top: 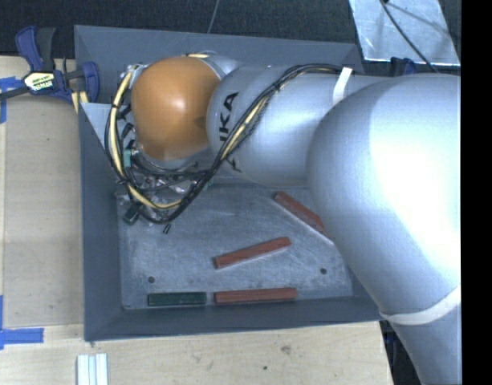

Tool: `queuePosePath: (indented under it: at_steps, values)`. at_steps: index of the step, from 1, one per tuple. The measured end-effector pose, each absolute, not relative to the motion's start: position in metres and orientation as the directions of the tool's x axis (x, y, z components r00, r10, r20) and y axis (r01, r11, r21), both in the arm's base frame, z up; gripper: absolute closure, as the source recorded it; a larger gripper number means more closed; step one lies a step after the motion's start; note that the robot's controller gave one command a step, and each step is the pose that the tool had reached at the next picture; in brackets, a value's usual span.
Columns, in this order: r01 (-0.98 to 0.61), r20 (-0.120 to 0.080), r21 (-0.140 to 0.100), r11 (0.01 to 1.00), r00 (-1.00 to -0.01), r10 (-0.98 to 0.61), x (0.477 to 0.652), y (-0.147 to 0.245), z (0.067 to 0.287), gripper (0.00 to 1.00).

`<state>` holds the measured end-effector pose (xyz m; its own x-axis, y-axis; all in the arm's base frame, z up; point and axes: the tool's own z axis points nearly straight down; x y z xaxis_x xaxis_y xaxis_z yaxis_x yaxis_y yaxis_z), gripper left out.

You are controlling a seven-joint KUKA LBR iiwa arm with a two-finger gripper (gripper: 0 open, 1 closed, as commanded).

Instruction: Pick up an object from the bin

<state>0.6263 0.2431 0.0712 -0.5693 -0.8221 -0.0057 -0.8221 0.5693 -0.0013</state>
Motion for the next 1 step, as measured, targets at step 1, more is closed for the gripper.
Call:
queuePosePath:
  at_steps: [1]
  values:
    - [-0.822, -0.001, 0.002, 0.570, -0.570, -0.822, 0.6245, 0.2426, 0.0759, 1.00]
